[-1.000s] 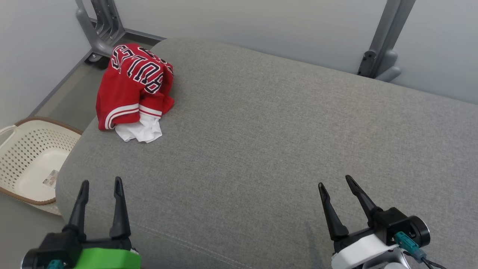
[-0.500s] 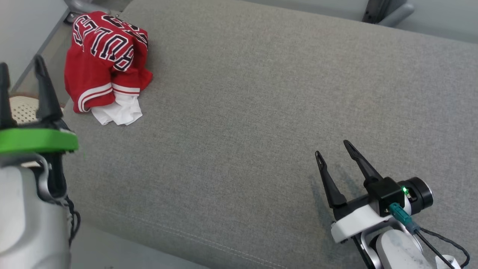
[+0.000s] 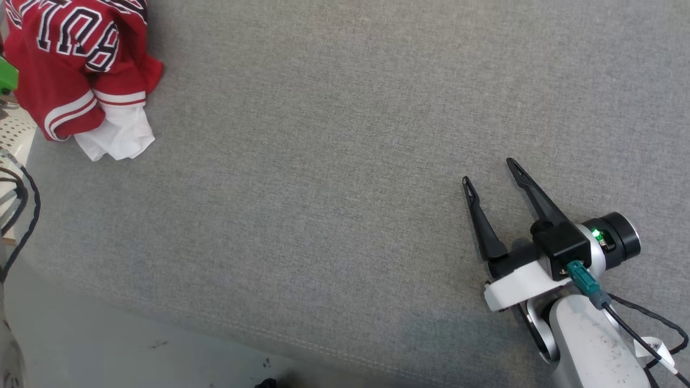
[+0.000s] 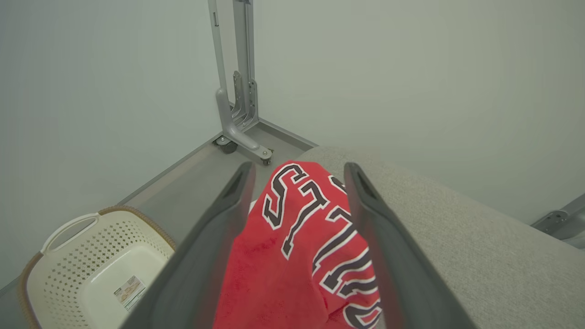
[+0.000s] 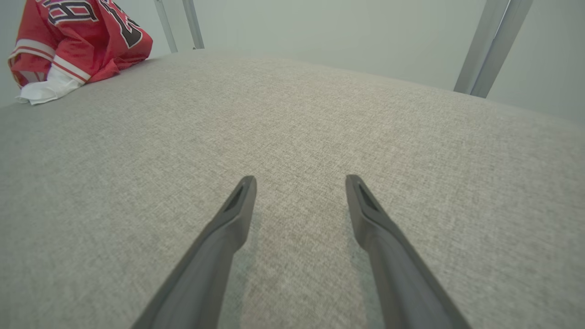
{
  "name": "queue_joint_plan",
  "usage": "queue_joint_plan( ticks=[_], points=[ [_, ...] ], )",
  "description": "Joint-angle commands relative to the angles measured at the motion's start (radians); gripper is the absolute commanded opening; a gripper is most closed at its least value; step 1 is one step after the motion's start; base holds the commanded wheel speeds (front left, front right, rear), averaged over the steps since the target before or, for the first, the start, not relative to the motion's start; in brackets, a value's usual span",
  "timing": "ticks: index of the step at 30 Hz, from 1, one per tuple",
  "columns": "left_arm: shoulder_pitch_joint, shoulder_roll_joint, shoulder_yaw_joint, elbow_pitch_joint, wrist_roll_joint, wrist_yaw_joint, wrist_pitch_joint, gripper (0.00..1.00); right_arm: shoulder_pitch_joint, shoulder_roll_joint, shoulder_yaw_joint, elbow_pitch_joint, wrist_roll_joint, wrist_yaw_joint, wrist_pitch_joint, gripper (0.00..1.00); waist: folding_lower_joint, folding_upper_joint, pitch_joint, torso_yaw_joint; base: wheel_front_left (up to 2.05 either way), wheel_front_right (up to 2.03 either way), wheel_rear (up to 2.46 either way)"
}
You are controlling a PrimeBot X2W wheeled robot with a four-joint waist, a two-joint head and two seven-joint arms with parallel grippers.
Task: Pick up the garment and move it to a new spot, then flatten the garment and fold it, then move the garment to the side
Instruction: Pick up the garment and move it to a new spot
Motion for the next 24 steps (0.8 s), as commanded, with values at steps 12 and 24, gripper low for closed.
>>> queue_joint_plan(
  ticks=[12,24],
  points=[
    [-0.169,0.054,-0.035,0.212,-0.171,-0.003,0.249,1.0,-0.064,-0.007,-0.013,-0.019,-0.044,-0.002,0.001,1.0,-0.0002,0.0,0.155,-0.093,0.0,0.0,0.0],
    [-0.156,0.093,-0.069,0.32,-0.226,-0.003,0.414,1.0,-0.055,0.002,-0.021,-0.048,-0.063,-0.003,0.007,1.0,-0.0002,0.0,0.217,-0.156,0.0,0.0,0.0]
  ],
)
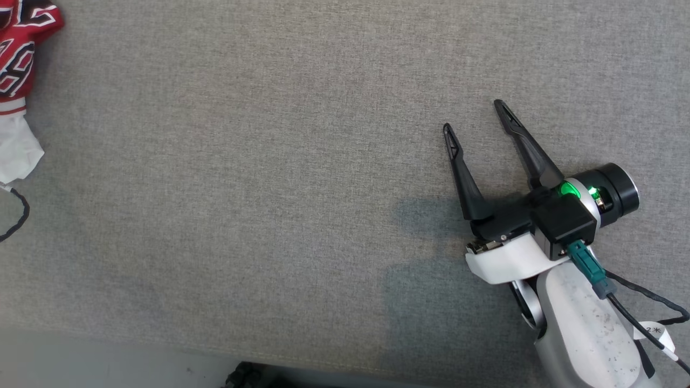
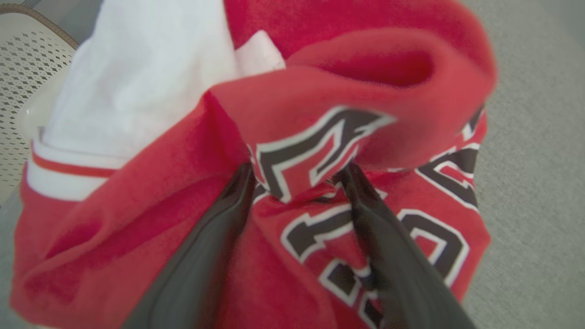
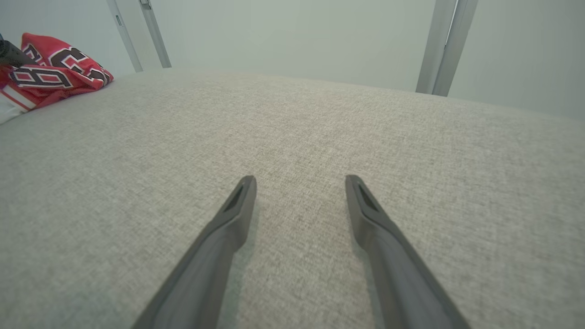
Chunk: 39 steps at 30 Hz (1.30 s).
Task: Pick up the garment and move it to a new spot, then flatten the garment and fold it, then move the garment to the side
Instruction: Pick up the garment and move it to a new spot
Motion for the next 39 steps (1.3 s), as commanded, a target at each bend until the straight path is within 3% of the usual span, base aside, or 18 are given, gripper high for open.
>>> queue_joint_plan(
  ticks=[1,3,4,5,17,30,39],
  points=[
    [0.019,0.004,-0.021,0.004,0.01,-0.003,-0.001,1.0,0.036,-0.038,-0.036,0.067,-0.014,-0.004,0.019,1.0,0.0,0.0,0.014,-0.014,0.0,0.0,0.0],
    [0.032,0.011,-0.033,0.007,0.014,-0.003,-0.015,1.0,0.037,-0.036,-0.038,0.068,-0.014,-0.004,0.019,1.0,0.0,0.0,0.016,-0.02,0.0,0.0,0.0],
    [0.035,0.014,-0.037,0.008,0.018,-0.003,-0.03,0.14,0.036,-0.034,-0.039,0.068,-0.013,-0.004,0.019,1.0,0.0,0.0,0.016,-0.022,0.0,0.0,0.0],
    [0.038,0.013,-0.043,0.005,0.02,-0.003,-0.036,0.0,0.035,-0.033,-0.04,0.069,-0.012,-0.004,0.019,1.0,0.0,0.0,0.014,-0.024,0.0,0.0,0.0],
    [0.09,0.064,-0.099,-0.081,0.015,-0.003,-0.304,0.0,0.022,-0.004,-0.006,0.057,0.038,-0.003,0.012,1.0,0.0,0.0,-0.103,-0.052,0.0,0.0,0.0],
    [0.194,0.086,-0.211,-0.278,-0.055,-0.003,-0.378,0.0,0.129,0.007,-0.032,0.037,0.122,-0.003,0.011,1.0,0.0,0.0,-0.374,-0.118,0.0,0.0,0.0],
    [0.253,0.076,-0.29,-0.451,-0.083,-0.003,-0.352,0.0,0.195,-0.009,-0.055,0.022,0.17,-0.003,0.011,1.0,0.0,0.0,-0.545,-0.218,0.0,0.0,0.0]
  ],
)
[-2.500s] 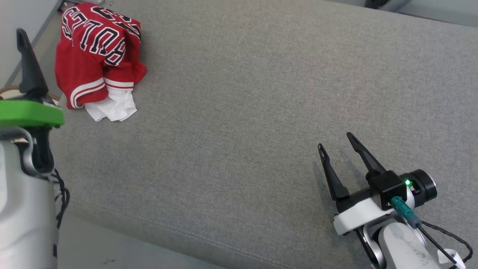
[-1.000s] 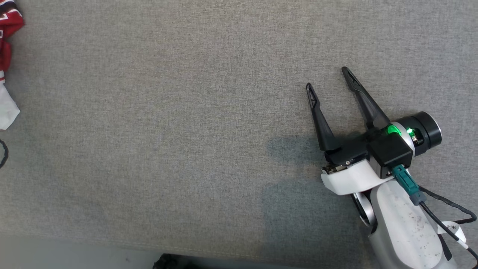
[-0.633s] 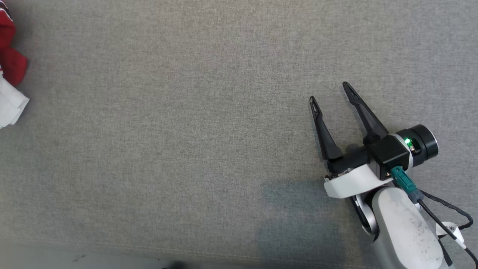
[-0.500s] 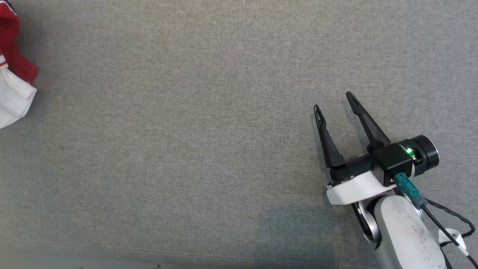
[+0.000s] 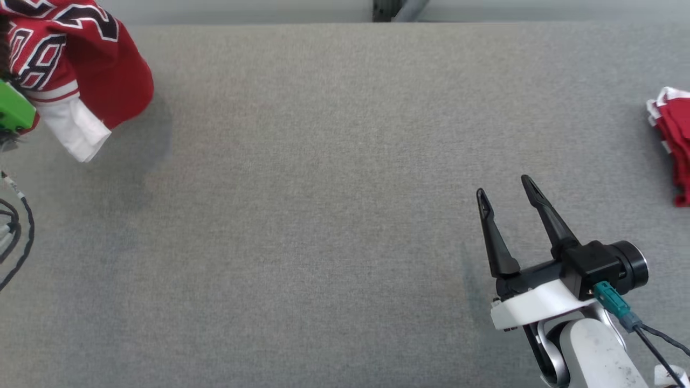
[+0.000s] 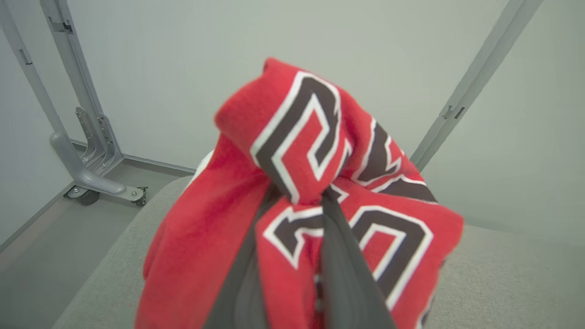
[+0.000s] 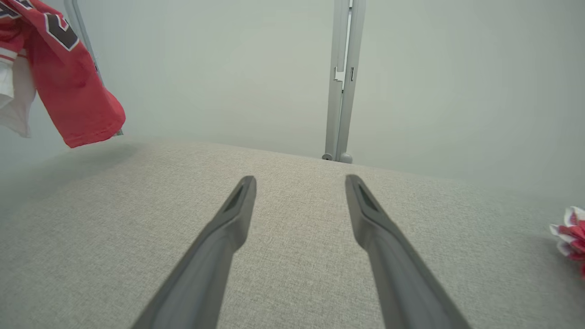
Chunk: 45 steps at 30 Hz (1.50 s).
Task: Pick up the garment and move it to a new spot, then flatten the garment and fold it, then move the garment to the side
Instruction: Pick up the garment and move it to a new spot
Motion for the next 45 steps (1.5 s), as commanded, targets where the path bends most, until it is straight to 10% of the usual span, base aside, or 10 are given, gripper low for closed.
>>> queue_joint_plan(
  ticks=[1,19,39,41,42,45],
  points=[
    [0.021,-0.004,-0.009,-0.03,0.003,-0.003,0.006,0.0,0.02,-0.012,0.0,-0.005,0.015,-0.002,0.001,1.0,0.0,-0.0001,-0.134,-0.106,0.0,0.0,0.0],
    [0.185,-0.062,-0.076,-0.344,-0.026,0.121,0.151,0.0,0.033,-0.013,-0.034,-0.044,0.039,-0.002,0.001,1.0,0.0,-0.0001,-0.136,-0.363,0.0,0.0,0.0],
    [0.219,-0.174,-0.206,-0.089,0.092,0.086,-0.007,0.0,-0.01,0.01,0.035,-0.082,0.074,-0.002,0.001,1.0,0.0,-0.0001,0.037,-0.491,0.0,0.0,0.0],
    [0.21,-0.193,-0.222,-0.067,0.106,0.076,-0.027,0.44,-0.009,0.01,0.037,-0.076,0.074,-0.002,0.001,1.0,0.0,-0.0001,0.03,-0.483,0.0,0.0,0.0],
    [0.207,-0.204,-0.229,-0.059,0.113,0.073,-0.042,1.0,-0.008,0.01,0.038,-0.074,0.073,-0.002,0.001,1.0,0.0,-0.0001,0.024,-0.476,0.0,0.0,0.0],
    [0.2,-0.242,-0.251,-0.049,0.135,0.057,-0.103,1.0,0.006,0.01,0.045,-0.059,0.076,-0.002,0.001,1.0,0.0,-0.0001,-0.012,-0.442,0.0,0.0,0.0]
  ],
)
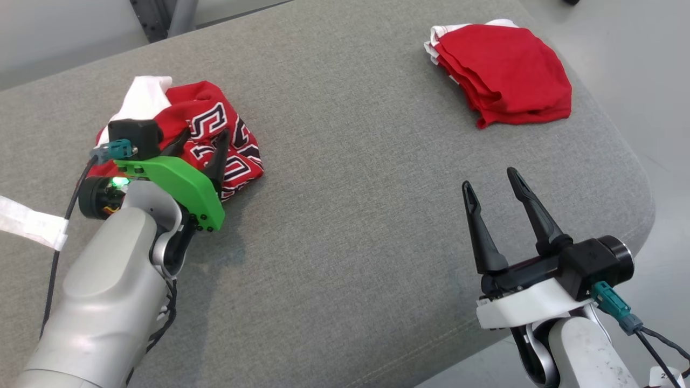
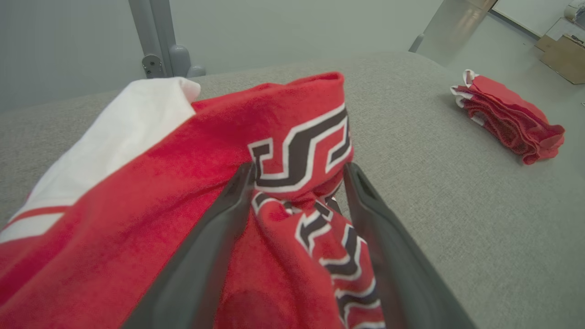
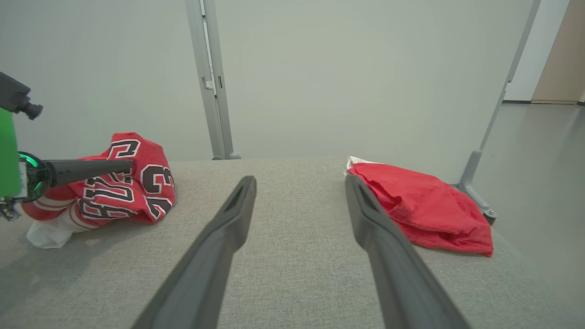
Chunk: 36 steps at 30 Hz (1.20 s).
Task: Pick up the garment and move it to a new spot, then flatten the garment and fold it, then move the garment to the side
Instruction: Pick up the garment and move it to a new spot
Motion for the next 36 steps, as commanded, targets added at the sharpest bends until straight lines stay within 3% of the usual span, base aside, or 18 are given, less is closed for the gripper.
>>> queue_joint_plan(
  ticks=[1,6,13,21,24,31,36],
  points=[
    [-0.009,-0.007,-0.003,-0.003,0.016,-0.005,-0.026,1.0,0.007,0.0,0.001,0.008,0.009,-0.002,0.001,1.0,0.0,-0.0001,-0.044,0.042,0.0,0.0,0.0],
    [0.039,-0.036,-0.002,-0.038,0.024,0.006,-0.135,1.0,0.028,0.0,0.017,0.05,0.02,-0.002,0.001,1.0,0.0,-0.0001,-0.112,0.102,0.0,0.0,0.0],
    [0.165,-0.023,0.021,-0.116,0.043,0.057,-0.222,1.0,0.063,-0.001,0.017,0.074,0.033,-0.002,0.001,1.0,0.0,-0.0001,-0.201,0.196,0.0,0.0,0.0],
    [0.386,0.009,0.159,-0.314,0.086,0.153,-0.239,1.0,0.088,-0.001,0.001,0.067,0.047,-0.002,0.001,1.0,0.0,-0.0001,-0.258,0.28,0.0,0.0,0.0],
    [0.46,0.002,0.211,-0.384,0.106,0.167,-0.238,1.0,0.093,-0.001,-0.004,0.058,0.051,-0.002,0.001,1.0,0.0,-0.0001,-0.266,0.295,0.0,0.0,0.0],
    [0.68,-0.058,0.405,-0.576,0.235,0.162,-0.238,1.0,0.122,-0.001,-0.034,0.044,0.057,-0.002,0.001,1.0,0.0,-0.0001,-0.299,0.338,0.0,0.0,0.0],
    [0.819,-0.131,0.513,-0.653,0.36,0.131,-0.237,1.0,0.165,-0.001,-0.048,0.033,0.059,-0.002,0.001,1.0,0.0,-0.0001,-0.328,0.353,0.0,0.0,0.0]
  ],
)
